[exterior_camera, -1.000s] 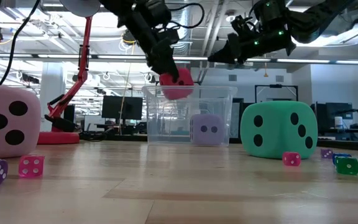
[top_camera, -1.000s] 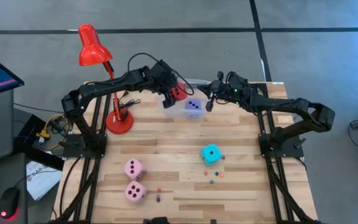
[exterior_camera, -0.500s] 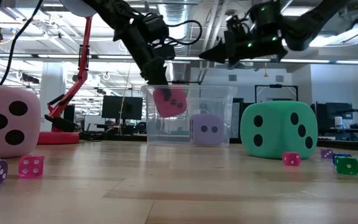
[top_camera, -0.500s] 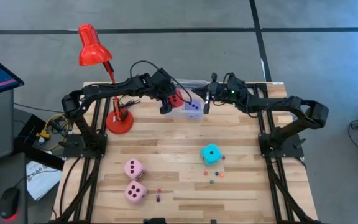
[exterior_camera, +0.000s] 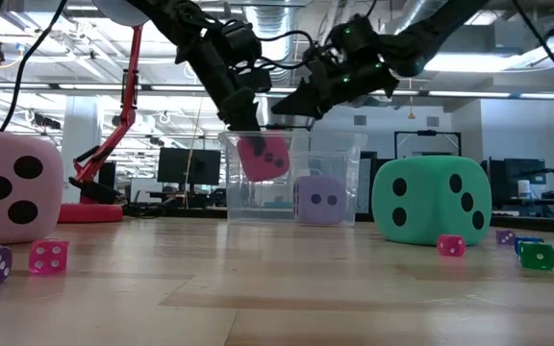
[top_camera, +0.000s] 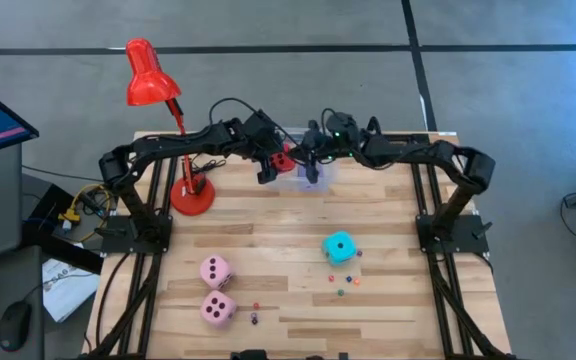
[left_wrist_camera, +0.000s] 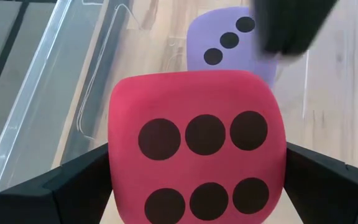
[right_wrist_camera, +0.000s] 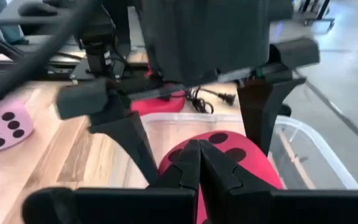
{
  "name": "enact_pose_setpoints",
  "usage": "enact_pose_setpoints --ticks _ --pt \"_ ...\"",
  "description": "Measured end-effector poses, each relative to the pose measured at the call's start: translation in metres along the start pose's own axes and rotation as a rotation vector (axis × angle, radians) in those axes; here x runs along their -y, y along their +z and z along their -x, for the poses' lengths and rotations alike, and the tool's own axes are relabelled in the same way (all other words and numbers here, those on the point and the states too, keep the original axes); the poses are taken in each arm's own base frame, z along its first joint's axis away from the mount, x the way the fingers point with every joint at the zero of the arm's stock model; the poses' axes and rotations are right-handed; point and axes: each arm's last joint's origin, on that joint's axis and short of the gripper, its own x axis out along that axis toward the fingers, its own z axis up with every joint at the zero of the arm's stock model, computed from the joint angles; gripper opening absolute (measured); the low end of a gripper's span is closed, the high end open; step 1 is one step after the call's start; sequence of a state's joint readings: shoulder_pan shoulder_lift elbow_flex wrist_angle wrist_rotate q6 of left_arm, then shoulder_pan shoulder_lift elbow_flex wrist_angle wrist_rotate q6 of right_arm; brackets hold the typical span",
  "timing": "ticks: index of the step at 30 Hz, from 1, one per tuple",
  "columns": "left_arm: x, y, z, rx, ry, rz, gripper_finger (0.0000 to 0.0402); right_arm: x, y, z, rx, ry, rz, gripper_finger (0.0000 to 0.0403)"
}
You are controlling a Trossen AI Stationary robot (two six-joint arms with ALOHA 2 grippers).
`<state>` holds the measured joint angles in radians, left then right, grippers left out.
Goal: Pick & Place Dice
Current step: Put the large red die into the transparent bin
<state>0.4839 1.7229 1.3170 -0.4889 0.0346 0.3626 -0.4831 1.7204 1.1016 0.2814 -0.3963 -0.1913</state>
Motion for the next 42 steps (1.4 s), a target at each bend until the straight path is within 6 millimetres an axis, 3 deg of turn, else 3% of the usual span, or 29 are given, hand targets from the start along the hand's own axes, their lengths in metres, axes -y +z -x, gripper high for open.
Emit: enact_pose_setpoints --ticks 9,25,37,42 --pt "-0.001 0.002 0.0 0.017 0.006 -0.001 0.04 0.003 -0.003 -0.017 -0.02 0.039 -0.01 0.0" --pt "-0.002 0.006 0.0 0.059 0.022 -0.002 0.04 0.004 -0.003 -0.016 -0.037 0.041 -0.015 0.0" --pt "0.006 0.016 0.043 0.146 0.033 -0.018 0.04 0.004 -0.005 -0.016 -0.065 0.038 -0.027 0.0" --pt "0.013 0.017 0.048 0.144 0.016 -0.028 0.04 0.004 -0.006 -0.016 -0.066 0.037 -0.028 0.0"
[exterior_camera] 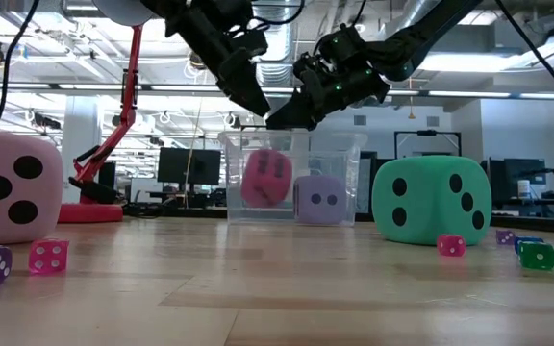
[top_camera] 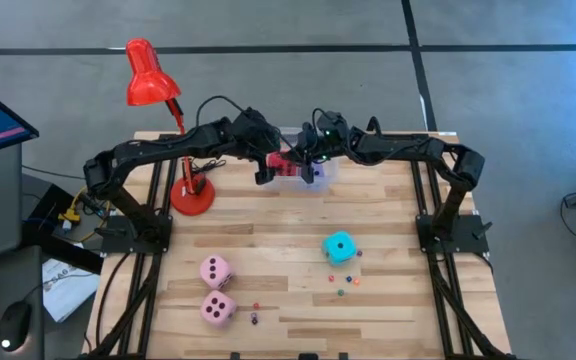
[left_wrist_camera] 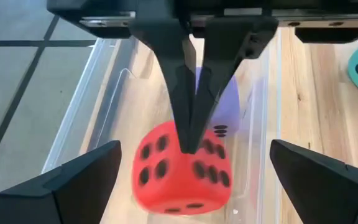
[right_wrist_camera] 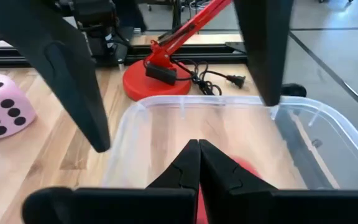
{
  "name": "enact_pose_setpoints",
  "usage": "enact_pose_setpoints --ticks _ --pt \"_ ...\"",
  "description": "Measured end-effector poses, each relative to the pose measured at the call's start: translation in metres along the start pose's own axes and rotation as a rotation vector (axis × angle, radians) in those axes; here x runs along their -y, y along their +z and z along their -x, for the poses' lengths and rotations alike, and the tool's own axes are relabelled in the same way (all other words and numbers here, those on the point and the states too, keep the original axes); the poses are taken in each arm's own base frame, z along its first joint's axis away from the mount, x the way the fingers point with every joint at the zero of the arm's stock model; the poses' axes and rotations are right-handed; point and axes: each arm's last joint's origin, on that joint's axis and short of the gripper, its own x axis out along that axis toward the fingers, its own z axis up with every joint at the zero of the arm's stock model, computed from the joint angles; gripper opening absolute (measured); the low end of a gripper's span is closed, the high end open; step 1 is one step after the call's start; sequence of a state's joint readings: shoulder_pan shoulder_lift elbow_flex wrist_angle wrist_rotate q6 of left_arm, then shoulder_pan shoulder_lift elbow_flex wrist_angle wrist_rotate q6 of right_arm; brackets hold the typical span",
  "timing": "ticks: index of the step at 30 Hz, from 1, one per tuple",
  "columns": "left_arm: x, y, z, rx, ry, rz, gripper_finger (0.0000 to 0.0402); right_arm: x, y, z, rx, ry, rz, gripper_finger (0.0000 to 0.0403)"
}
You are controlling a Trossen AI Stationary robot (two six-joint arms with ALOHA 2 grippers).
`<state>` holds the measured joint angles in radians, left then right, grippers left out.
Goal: Pick & Place Dice
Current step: Put the large red die into the transparent bin
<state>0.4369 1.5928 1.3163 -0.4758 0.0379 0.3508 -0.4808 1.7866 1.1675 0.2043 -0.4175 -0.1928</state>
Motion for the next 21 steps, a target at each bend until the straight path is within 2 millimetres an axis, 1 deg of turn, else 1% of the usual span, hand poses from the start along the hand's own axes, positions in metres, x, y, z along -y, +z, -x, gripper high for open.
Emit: enact_pose_setpoints --ticks 4,7,15,21 --pt "0.001 -0.001 0.0 -0.004 -0.001 0.014 0.04 0.0 0.0 0.0 0.0 0.001 0.0 0.0" --pt "0.002 -0.006 -0.003 -0.02 -0.003 0.036 0.04 -0.001 0.006 0.007 0.006 -0.002 0.002 0.0" --pt "0.004 -0.013 -0.007 -0.04 -0.01 0.046 0.04 -0.002 0.026 0.043 -0.021 -0.026 0.0 0.0" --pt "0.004 -0.013 -0.008 -0.032 -0.007 0.045 0.04 0.0 0.025 0.061 -0.094 -0.041 -0.03 0.0"
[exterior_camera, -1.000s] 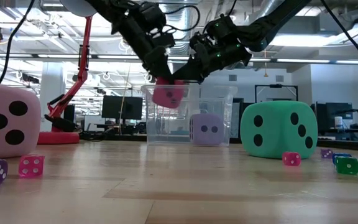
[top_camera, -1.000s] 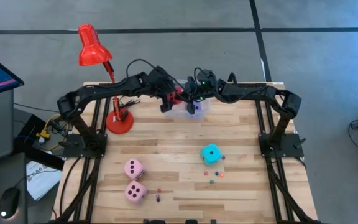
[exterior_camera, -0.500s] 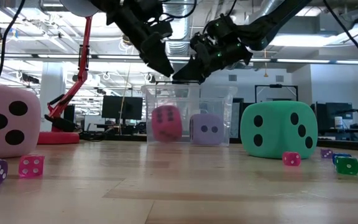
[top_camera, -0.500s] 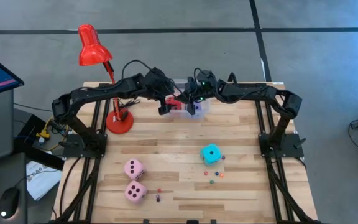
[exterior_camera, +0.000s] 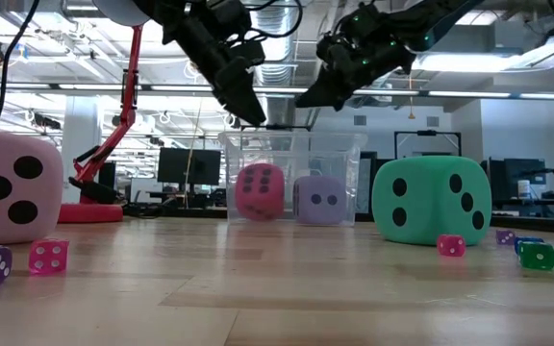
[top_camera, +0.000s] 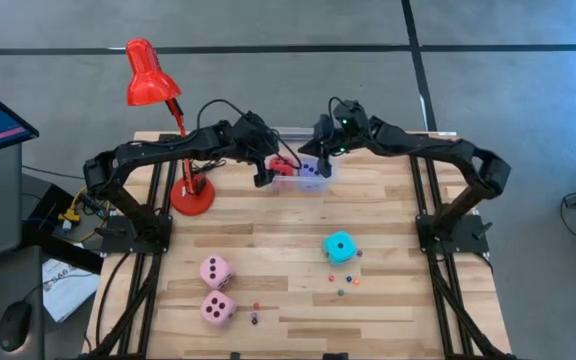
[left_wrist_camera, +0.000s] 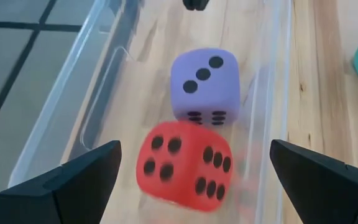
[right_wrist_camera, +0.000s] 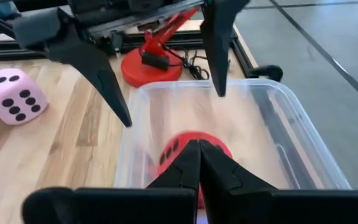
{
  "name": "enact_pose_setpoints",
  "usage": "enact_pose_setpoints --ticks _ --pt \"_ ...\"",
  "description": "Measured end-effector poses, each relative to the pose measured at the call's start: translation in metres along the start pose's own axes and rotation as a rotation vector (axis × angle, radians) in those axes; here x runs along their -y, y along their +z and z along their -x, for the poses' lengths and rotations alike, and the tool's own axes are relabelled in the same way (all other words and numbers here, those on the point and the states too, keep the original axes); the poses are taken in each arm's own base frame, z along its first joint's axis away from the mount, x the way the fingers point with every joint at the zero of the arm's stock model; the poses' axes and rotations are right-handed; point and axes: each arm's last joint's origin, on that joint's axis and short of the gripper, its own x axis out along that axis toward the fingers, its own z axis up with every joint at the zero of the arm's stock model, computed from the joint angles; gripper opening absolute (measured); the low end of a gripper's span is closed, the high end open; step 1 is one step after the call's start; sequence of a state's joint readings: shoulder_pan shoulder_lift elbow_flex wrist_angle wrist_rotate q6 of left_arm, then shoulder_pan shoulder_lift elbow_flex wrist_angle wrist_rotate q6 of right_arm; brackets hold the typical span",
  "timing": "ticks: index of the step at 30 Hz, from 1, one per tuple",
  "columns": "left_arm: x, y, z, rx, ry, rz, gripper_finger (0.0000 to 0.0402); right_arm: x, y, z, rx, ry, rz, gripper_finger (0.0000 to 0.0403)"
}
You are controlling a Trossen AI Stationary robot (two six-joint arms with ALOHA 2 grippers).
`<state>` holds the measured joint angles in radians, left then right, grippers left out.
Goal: Pick & Place Dice
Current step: Put the large red die into the transparent bin
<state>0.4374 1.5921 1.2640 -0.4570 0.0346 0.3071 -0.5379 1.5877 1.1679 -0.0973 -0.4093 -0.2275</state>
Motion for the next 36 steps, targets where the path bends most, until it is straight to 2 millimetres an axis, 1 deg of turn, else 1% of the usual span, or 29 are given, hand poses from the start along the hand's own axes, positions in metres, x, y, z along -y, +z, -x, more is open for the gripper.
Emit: enact_pose_setpoints --ticks 13,17,24,30,32,36 --pt "-0.001 0.003 0.0 0.032 0.01 0.008 0.04 0.013 -0.013 0.009 -0.105 -0.045 -0.05 0.0" --pt "-0.001 0.004 0.0 0.039 0.013 0.007 0.04 0.015 -0.014 0.01 -0.105 -0.051 -0.054 0.0" --pt "-0.004 0.013 0.001 0.13 0.041 0.005 0.04 0.016 -0.014 0.011 -0.107 -0.053 -0.055 0.0" --pt "-0.004 0.013 0.001 0.131 0.041 0.005 0.04 0.017 -0.013 0.011 -0.095 -0.056 -0.047 0.0" --pt "-0.003 0.01 -0.001 0.124 0.039 0.005 0.04 0.016 -0.012 0.012 -0.093 -0.056 -0.027 0.0" --pt "0.001 -0.005 -0.011 0.082 0.026 0.006 0.04 0.014 -0.008 0.018 -0.076 -0.06 -0.014 0.0"
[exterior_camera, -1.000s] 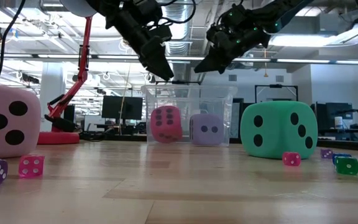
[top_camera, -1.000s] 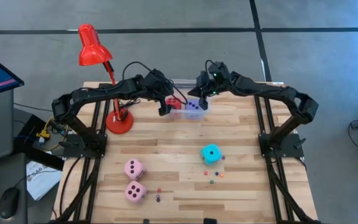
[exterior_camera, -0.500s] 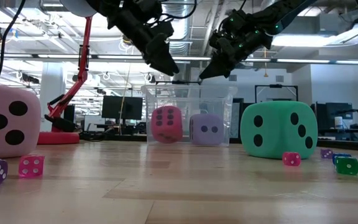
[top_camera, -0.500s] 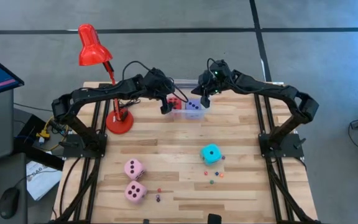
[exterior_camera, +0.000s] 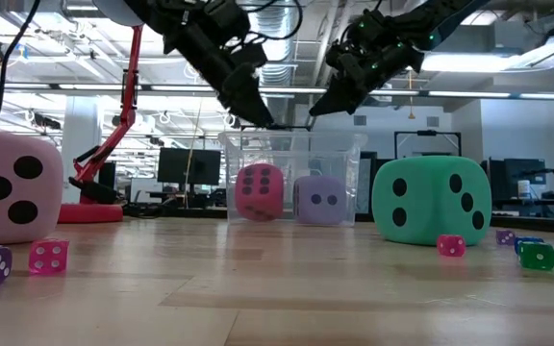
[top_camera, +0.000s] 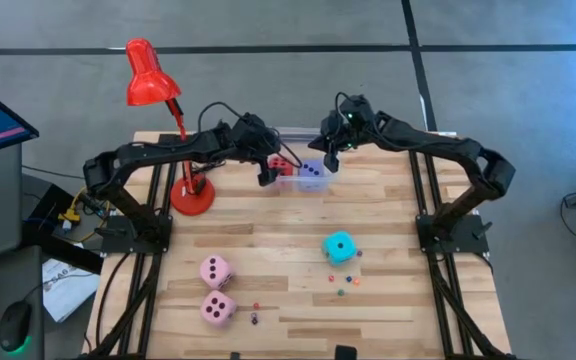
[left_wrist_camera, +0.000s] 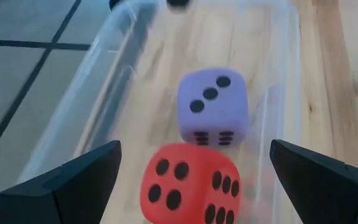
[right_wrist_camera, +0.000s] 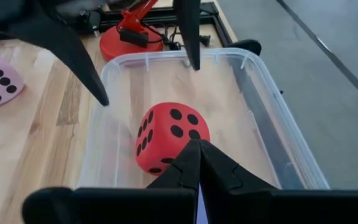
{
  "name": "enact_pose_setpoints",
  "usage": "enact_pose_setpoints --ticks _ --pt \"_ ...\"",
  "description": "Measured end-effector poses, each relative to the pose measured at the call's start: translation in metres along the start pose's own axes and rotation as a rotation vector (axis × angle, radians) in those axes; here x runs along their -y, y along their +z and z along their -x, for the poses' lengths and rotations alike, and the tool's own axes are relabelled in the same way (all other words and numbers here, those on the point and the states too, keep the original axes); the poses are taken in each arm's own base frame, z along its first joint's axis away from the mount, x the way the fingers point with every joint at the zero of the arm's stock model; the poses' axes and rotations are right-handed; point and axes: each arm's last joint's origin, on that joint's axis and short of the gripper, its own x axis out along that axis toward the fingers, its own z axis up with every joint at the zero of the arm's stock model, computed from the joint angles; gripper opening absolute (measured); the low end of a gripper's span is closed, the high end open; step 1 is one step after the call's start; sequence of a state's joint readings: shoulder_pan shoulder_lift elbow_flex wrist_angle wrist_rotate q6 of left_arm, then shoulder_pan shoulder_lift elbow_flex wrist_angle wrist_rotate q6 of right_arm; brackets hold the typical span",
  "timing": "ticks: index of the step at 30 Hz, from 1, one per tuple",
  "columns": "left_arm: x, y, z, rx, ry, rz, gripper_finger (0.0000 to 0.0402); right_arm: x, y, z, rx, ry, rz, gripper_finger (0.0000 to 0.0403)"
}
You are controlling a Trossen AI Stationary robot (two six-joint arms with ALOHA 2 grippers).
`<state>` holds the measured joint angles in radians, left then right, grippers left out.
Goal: Pick & Place Dice
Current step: Put the large red die into the transparent bin
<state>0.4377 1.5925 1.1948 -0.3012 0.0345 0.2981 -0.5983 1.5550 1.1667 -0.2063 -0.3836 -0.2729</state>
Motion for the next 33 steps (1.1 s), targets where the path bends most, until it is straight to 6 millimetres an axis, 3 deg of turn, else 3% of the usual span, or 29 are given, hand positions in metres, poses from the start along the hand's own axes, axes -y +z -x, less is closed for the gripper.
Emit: enact_pose_setpoints --ticks 5,19,25,33 --pt "0.004 -0.014 -0.01 0.033 0.011 -0.01 0.04 -0.004 0.006 0.011 0.019 -0.004 0.028 0.0" --pt "0.001 -0.003 -0.011 0.213 0.069 -0.016 0.04 -0.024 0.015 0.066 0.079 -0.022 0.06 0.0" --pt "0.0 -0.001 -0.01 0.23 0.075 -0.013 0.04 -0.034 0.001 0.082 0.168 -0.049 0.078 0.0" --pt "0.0 -0.001 -0.01 0.234 0.074 0.003 0.04 -0.044 -0.036 0.087 0.244 -0.132 0.06 0.0"
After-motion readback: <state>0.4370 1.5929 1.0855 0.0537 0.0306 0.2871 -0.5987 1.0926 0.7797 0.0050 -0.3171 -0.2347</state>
